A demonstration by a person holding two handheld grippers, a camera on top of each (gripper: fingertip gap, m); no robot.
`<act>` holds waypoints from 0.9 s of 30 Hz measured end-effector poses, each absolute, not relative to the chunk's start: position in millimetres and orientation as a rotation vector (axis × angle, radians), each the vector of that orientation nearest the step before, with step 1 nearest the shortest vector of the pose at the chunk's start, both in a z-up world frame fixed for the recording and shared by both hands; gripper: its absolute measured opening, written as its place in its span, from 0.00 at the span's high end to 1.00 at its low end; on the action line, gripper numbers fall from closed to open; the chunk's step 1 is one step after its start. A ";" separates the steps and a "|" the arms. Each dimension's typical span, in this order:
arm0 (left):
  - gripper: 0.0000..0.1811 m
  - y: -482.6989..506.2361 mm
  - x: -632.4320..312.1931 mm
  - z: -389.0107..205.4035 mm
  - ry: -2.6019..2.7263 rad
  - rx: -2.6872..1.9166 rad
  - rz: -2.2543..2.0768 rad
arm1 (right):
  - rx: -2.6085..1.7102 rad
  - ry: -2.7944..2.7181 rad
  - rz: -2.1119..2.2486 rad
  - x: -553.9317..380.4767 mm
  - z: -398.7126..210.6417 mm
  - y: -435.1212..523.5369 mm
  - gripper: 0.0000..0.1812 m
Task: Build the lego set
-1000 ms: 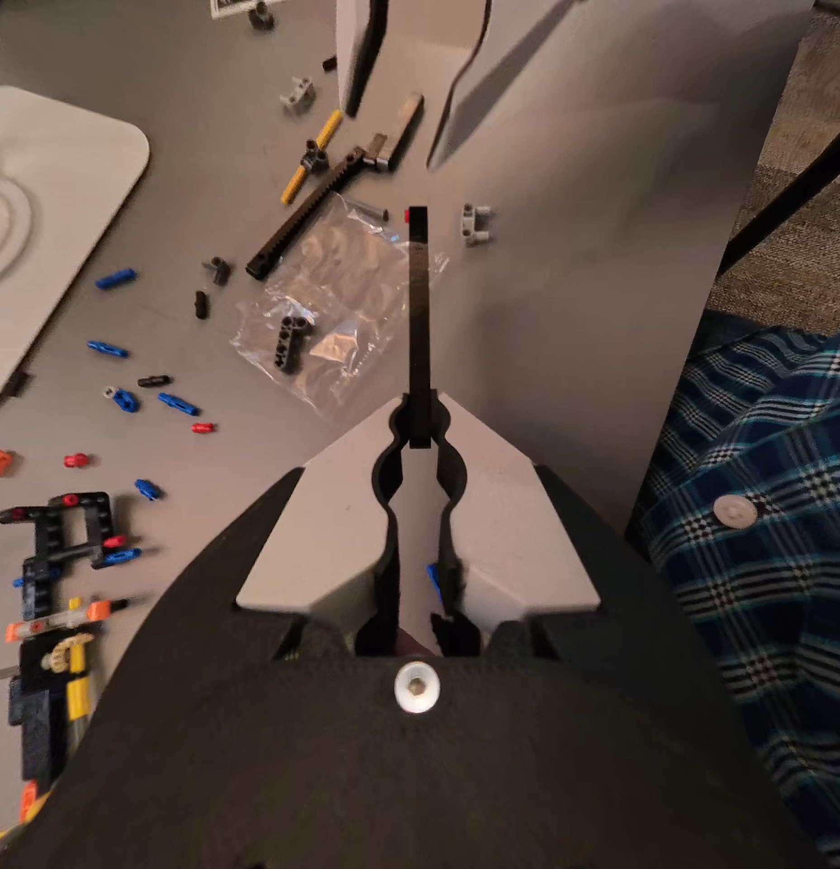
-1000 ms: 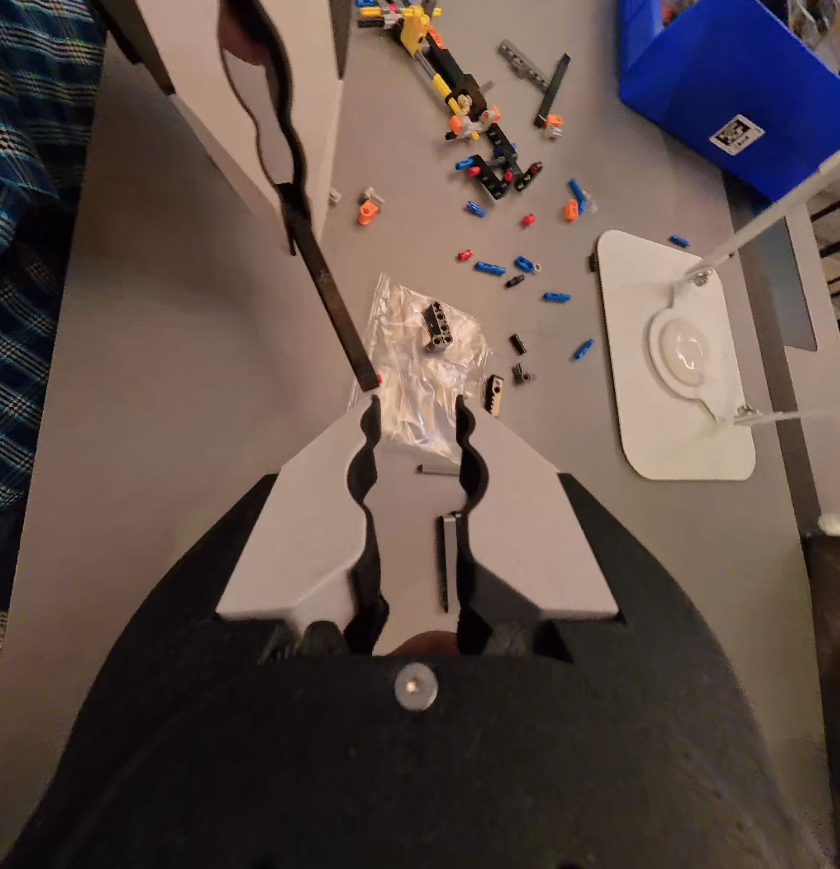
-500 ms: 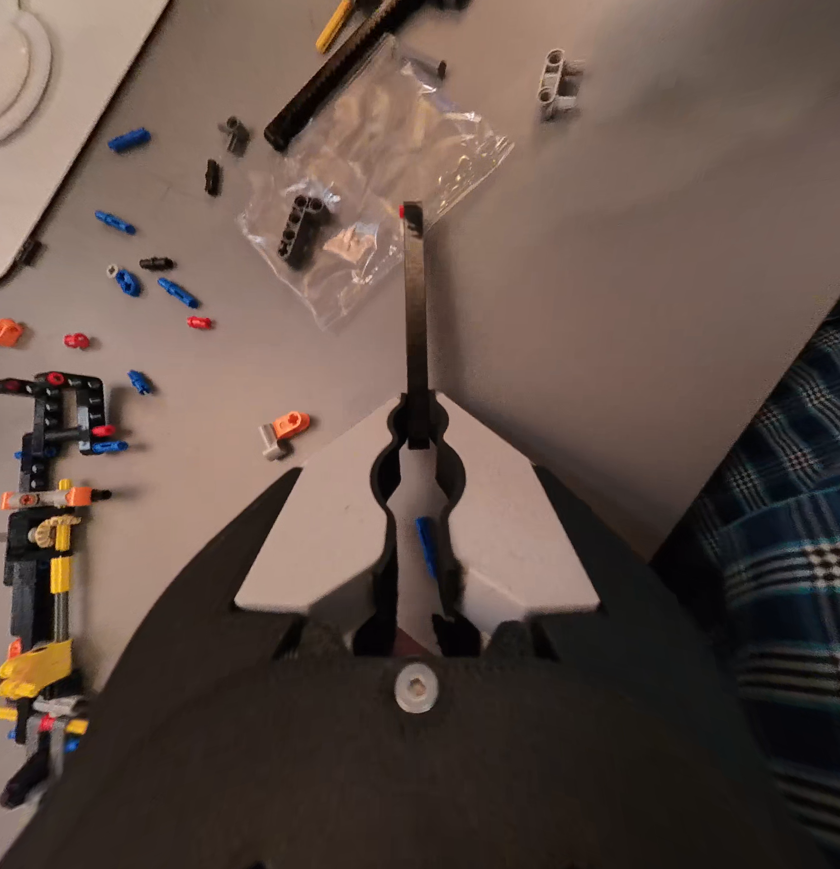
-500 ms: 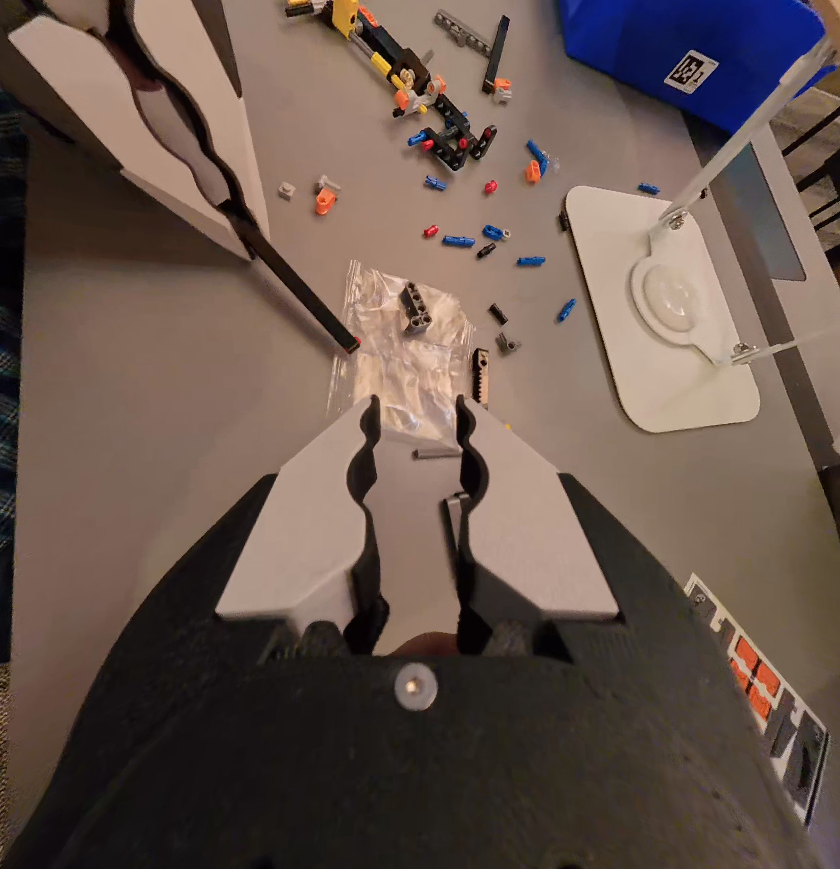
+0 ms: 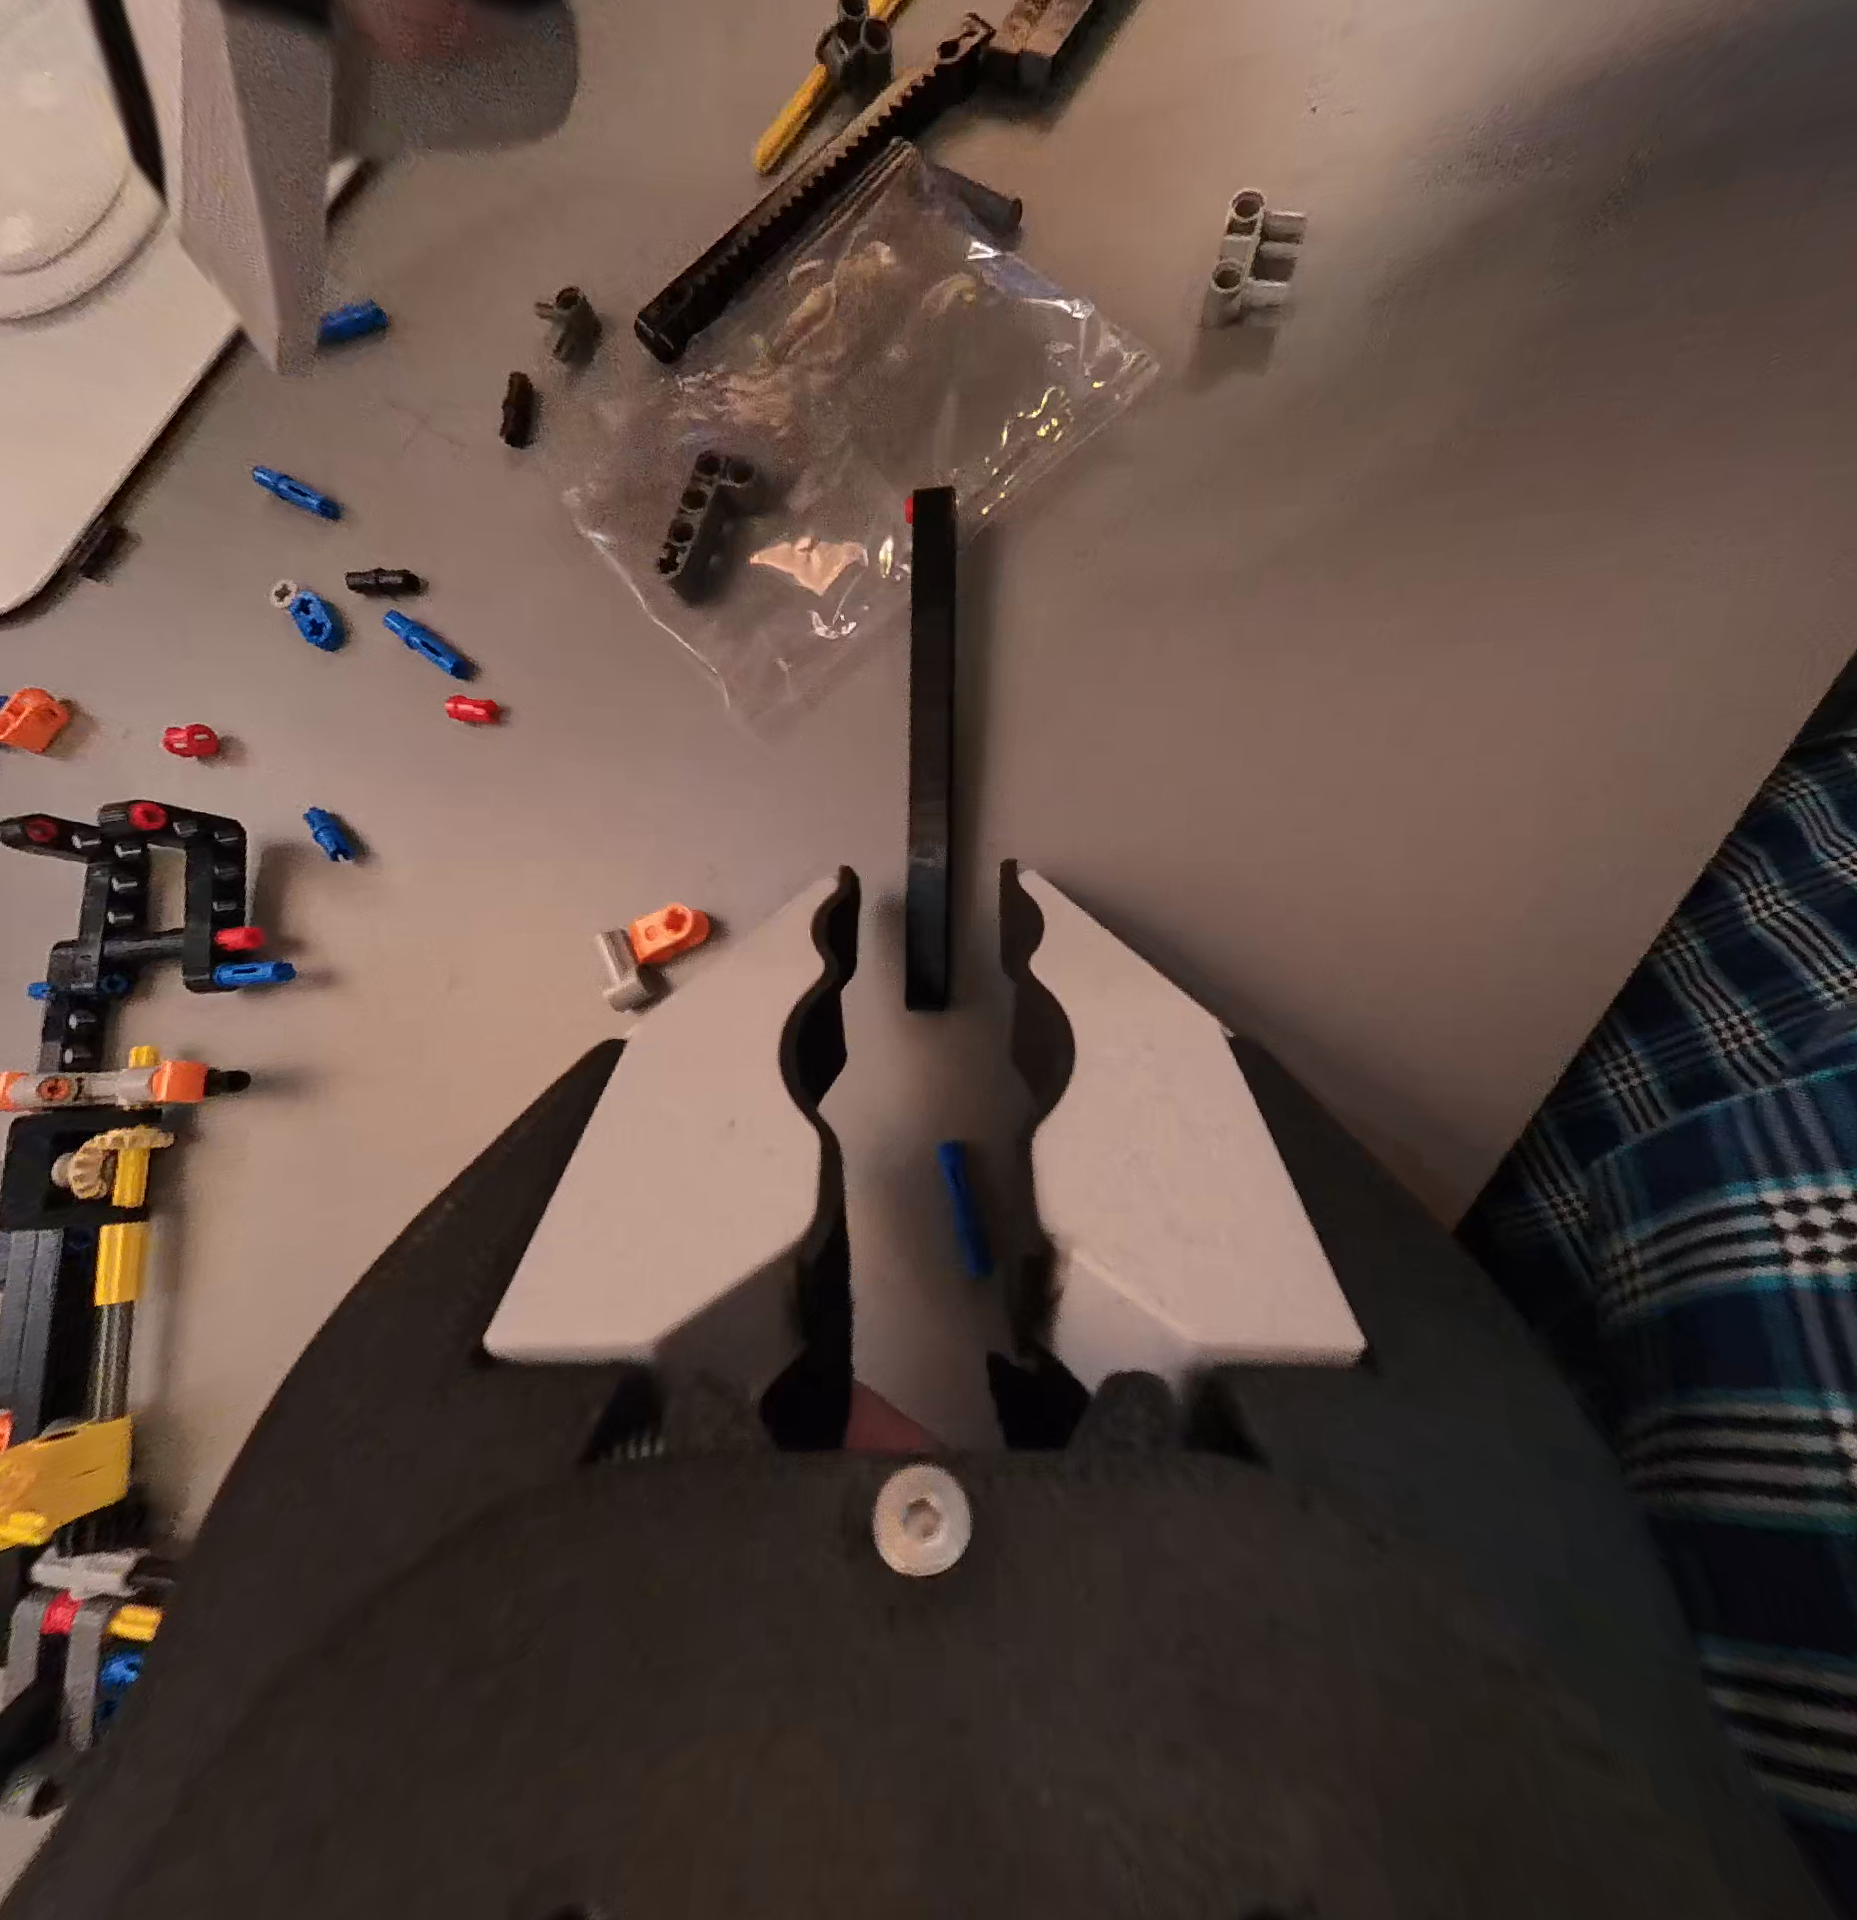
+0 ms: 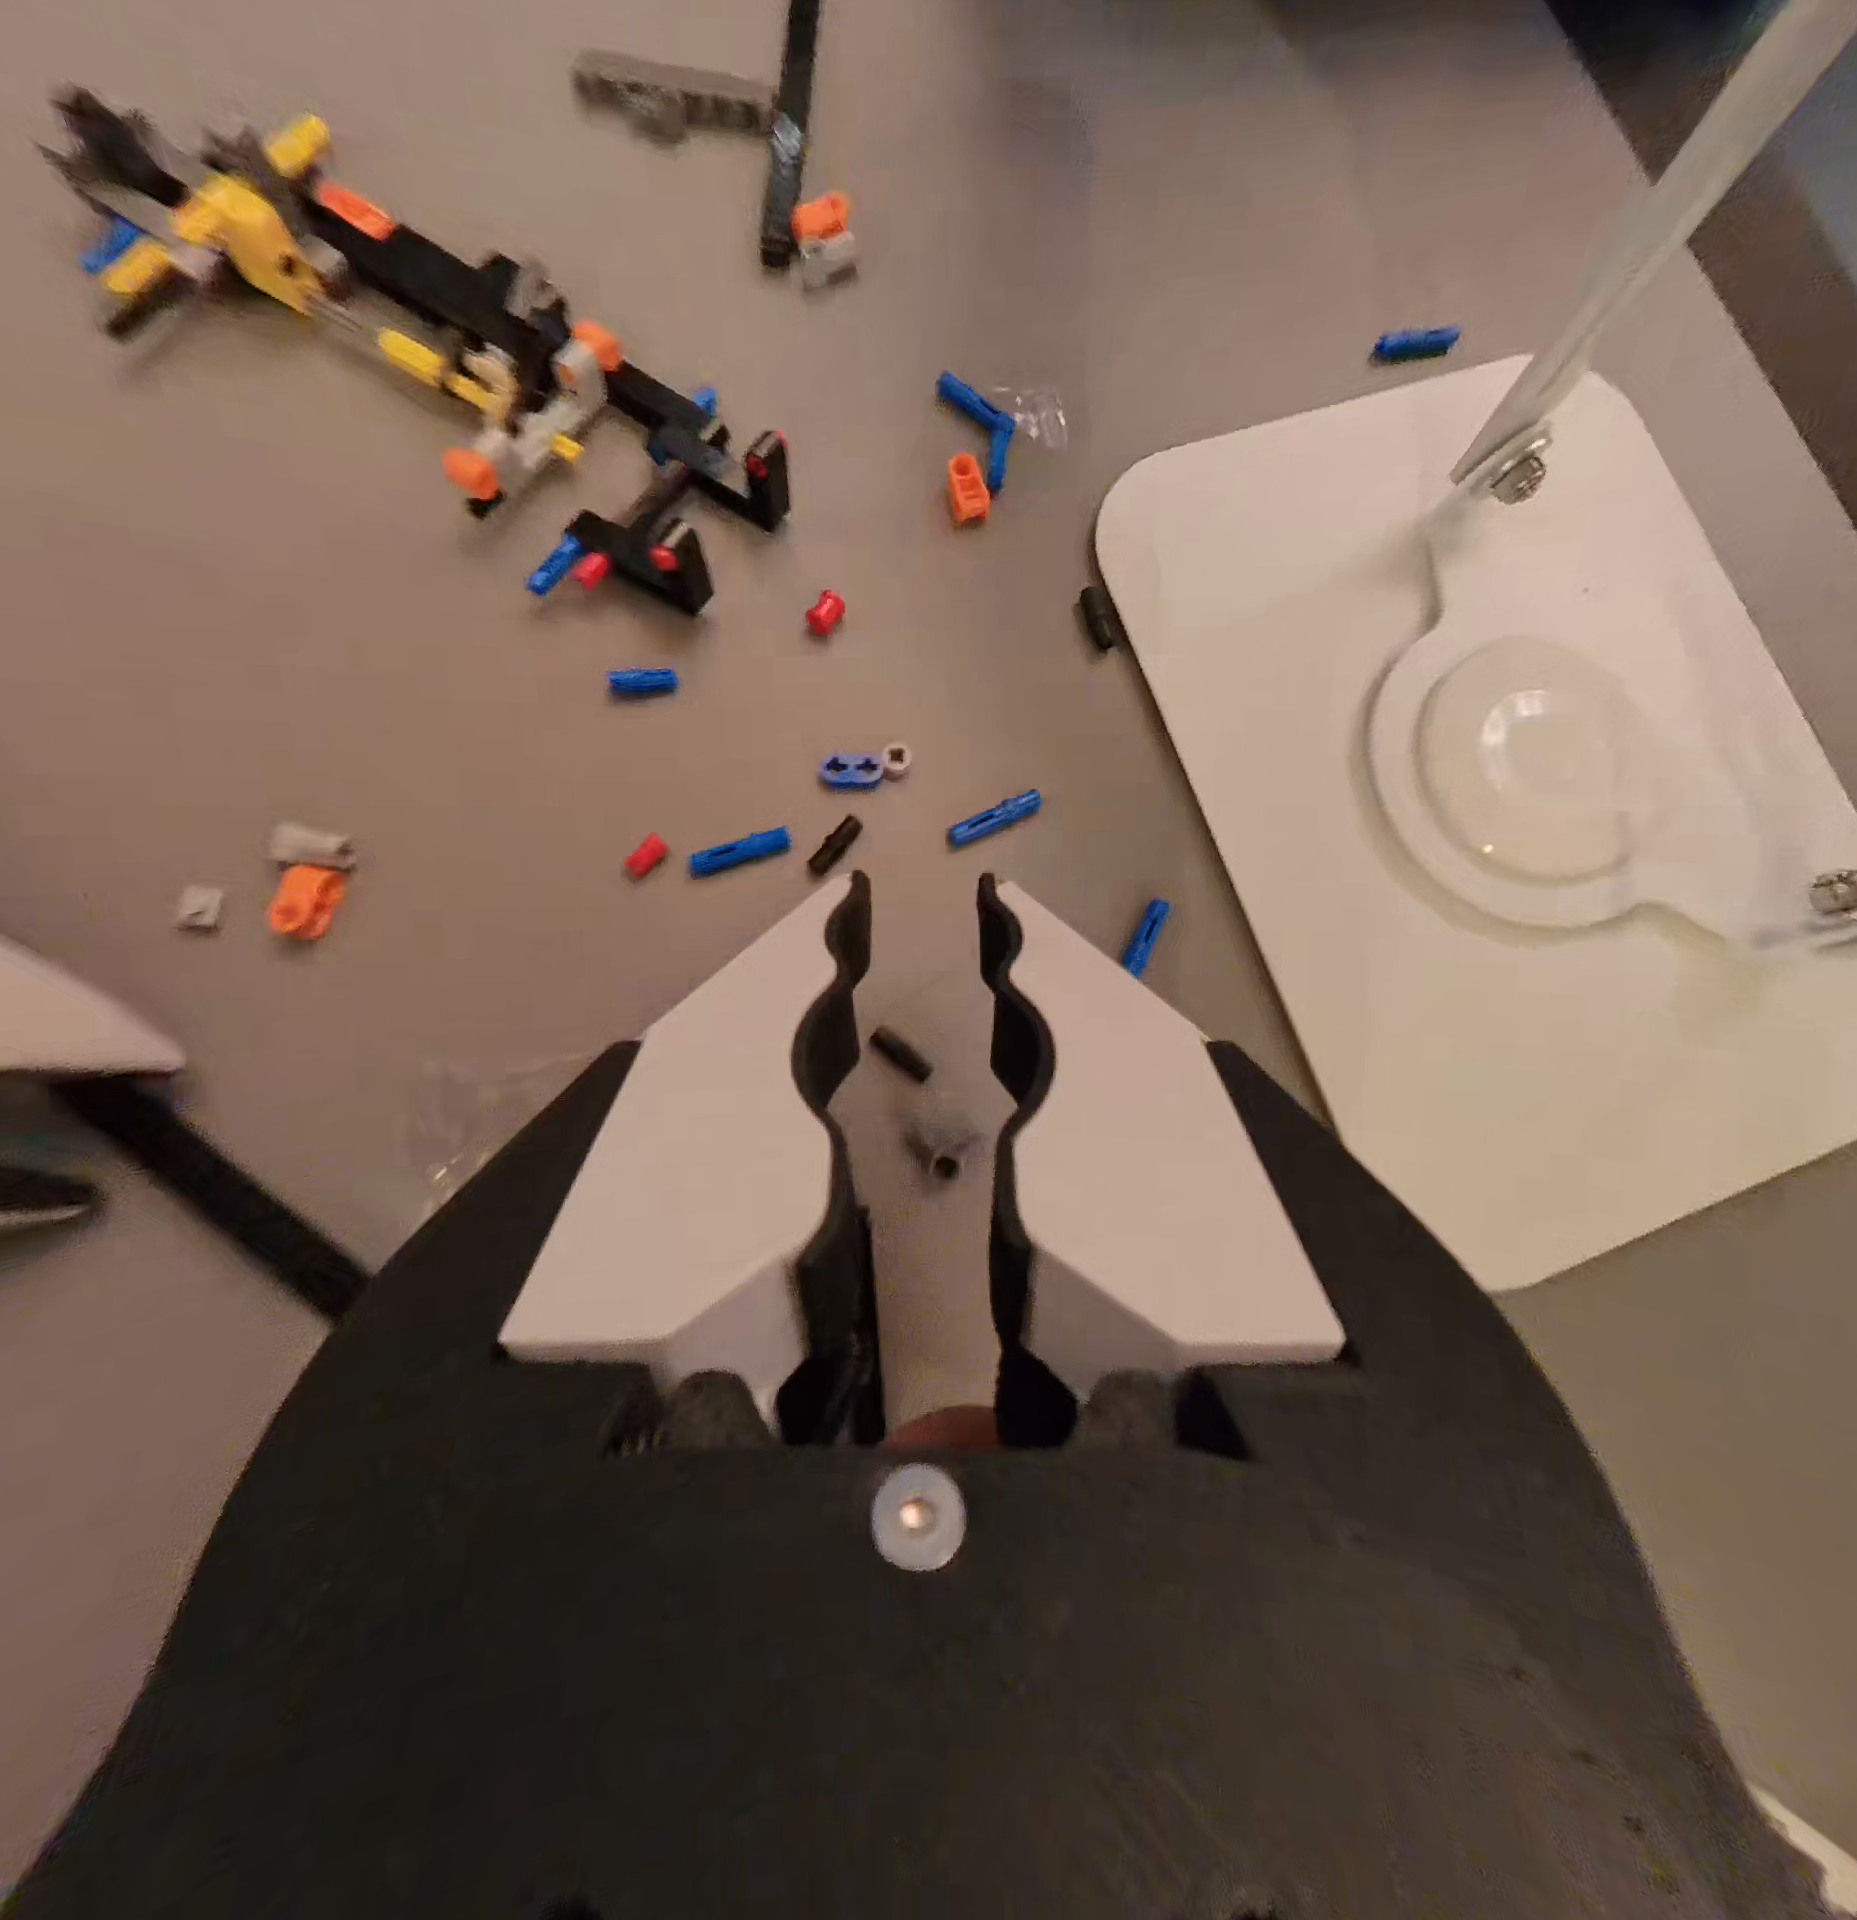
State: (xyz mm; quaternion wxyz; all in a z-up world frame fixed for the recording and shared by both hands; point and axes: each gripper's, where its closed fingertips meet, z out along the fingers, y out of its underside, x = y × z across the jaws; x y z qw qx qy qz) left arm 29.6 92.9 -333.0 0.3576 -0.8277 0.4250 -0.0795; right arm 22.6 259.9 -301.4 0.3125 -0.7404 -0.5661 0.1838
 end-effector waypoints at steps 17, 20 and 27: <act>0.86 96.9 26.3 -328.8 1.073 -2.109 -0.253 | -2.091 -1.410 0.405 0.0 -339.2 284.8 0.99; 0.86 97.5 26.5 -325.6 1.066 -2.099 -0.249 | -2.061 -1.413 0.427 4.7 -334.9 280.2 0.99; 0.86 102.7 27.4 -320.3 1.060 -2.084 -0.234 | -1.981 -1.348 0.538 30.3 -298.8 265.0 0.99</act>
